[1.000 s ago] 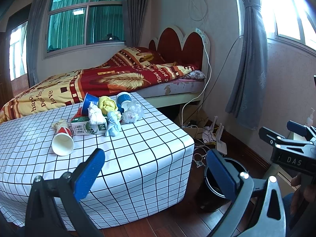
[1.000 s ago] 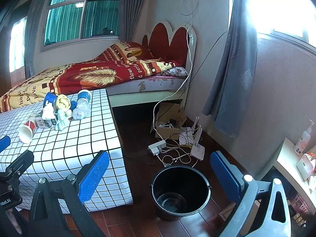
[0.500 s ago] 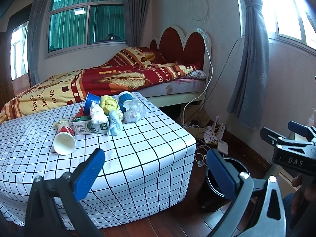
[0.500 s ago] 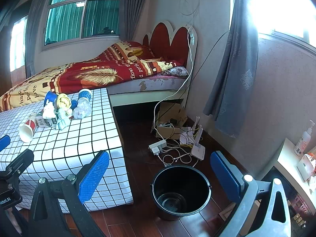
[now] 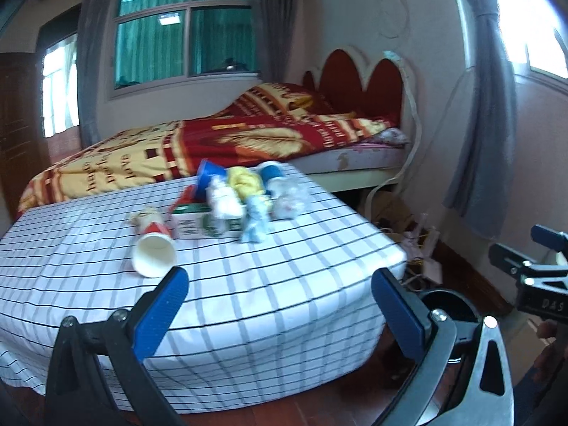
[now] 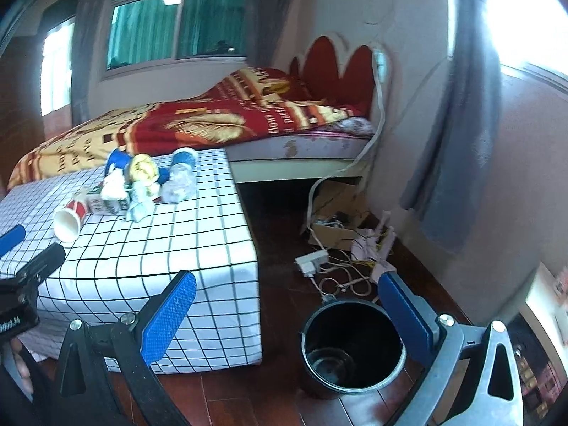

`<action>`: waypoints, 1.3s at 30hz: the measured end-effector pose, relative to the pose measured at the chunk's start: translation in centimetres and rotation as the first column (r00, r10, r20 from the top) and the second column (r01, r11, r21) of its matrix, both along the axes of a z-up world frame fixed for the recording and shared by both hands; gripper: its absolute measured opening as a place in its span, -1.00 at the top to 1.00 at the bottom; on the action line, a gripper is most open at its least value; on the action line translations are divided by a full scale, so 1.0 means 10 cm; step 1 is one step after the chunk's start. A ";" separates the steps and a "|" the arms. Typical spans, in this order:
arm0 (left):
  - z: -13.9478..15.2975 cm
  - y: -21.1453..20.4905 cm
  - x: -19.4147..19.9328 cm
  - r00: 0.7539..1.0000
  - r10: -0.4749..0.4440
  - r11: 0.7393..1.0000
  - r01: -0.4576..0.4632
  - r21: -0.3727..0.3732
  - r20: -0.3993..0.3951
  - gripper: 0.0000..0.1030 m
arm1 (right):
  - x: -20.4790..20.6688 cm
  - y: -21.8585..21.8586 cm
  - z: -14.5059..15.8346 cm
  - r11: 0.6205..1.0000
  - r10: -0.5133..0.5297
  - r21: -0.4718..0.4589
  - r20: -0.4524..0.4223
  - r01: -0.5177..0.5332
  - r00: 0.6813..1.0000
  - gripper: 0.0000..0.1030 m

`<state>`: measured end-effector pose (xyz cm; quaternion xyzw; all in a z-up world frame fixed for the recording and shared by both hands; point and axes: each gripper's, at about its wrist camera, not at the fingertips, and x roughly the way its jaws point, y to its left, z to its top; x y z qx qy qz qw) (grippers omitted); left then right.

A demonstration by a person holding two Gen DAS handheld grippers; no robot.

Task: Collect trash
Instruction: 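Grasp the red-and-white paper cup with the left gripper while the right grasps the clear plastic bag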

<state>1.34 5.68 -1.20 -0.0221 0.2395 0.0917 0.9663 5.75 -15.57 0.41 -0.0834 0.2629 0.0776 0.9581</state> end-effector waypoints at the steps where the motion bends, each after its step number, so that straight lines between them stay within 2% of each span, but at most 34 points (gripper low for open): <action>1: -0.01 0.06 0.02 1.000 0.015 1.000 -0.015 0.005 -0.007 -1.00 | 0.06 0.07 -0.02 1.000 0.022 0.002 -0.003 -0.022 1.000 -1.00; 4: -0.09 0.32 0.09 0.998 0.062 0.998 -0.063 -0.006 -0.032 -1.00 | 0.25 0.26 -0.10 0.996 0.084 0.014 -0.007 -0.083 0.996 -1.00; 9: -0.18 0.82 0.27 0.984 0.177 0.984 -0.178 -0.021 -0.037 -1.00 | 0.69 0.62 -0.18 0.987 0.153 0.073 -0.091 -0.146 0.984 -1.00; 13: -0.34 1.24 0.58 0.963 0.260 0.964 -0.263 -0.040 -0.073 -1.00 | 1.09 0.99 -0.29 0.976 0.208 0.094 -0.113 -0.198 0.972 -1.00; 18: -0.48 1.55 0.81 0.929 0.358 0.931 -0.362 -0.034 -0.092 -1.00 | 1.65 1.39 -0.47 0.965 0.257 0.098 -0.158 -0.244 0.954 -1.00; 20: -0.55 1.64 0.90 0.920 0.378 0.922 -0.384 -0.042 -0.105 -1.00 | 1.85 1.52 -0.53 0.963 0.267 0.087 -0.170 -0.256 0.948 -0.98; 27: -0.67 1.76 1.15 0.924 0.359 0.926 -0.371 -0.072 -0.134 -1.00 | 2.47 1.92 -0.76 0.955 0.296 0.051 -0.222 -0.293 0.929 -0.89; 30: -0.72 1.78 1.22 0.924 0.351 0.928 -0.365 -0.075 -0.151 -0.99 | 2.70 2.06 -0.85 0.953 0.302 0.049 -0.259 -0.300 0.917 -0.81; 32: -0.74 1.80 1.25 0.928 0.339 0.930 -0.355 -0.094 -0.156 -0.96 | 2.79 2.12 -0.90 0.950 0.309 0.049 -0.274 -0.308 0.911 -0.68; 33: -0.76 1.80 1.27 0.928 0.332 0.932 -0.350 -0.093 -0.165 -0.90 | 2.82 2.13 -0.91 0.948 0.315 0.052 -0.280 -0.314 0.907 -0.61; 35: -0.79 1.82 1.30 0.933 0.314 0.935 -0.336 -0.112 -0.178 -0.71 | 2.86 2.15 -0.94 0.945 0.324 0.060 -0.291 -0.320 0.900 -0.25; 36: -0.80 1.83 1.30 0.937 0.301 0.937 -0.325 -0.127 -0.177 -0.49 | 2.86 2.15 -0.94 0.943 0.332 0.070 -0.297 -0.326 0.895 -0.16; 38: -0.80 1.83 1.27 0.944 0.288 0.940 -0.311 -0.140 -0.163 -0.41 | 2.85 2.13 -0.94 0.939 0.342 0.078 -0.290 -0.334 0.894 -0.01; 39: -0.79 1.83 1.25 0.947 0.282 0.942 -0.304 -0.145 -0.153 -0.32 | 2.82 2.12 -0.94 0.937 0.349 0.083 -0.286 -0.340 0.892 0.01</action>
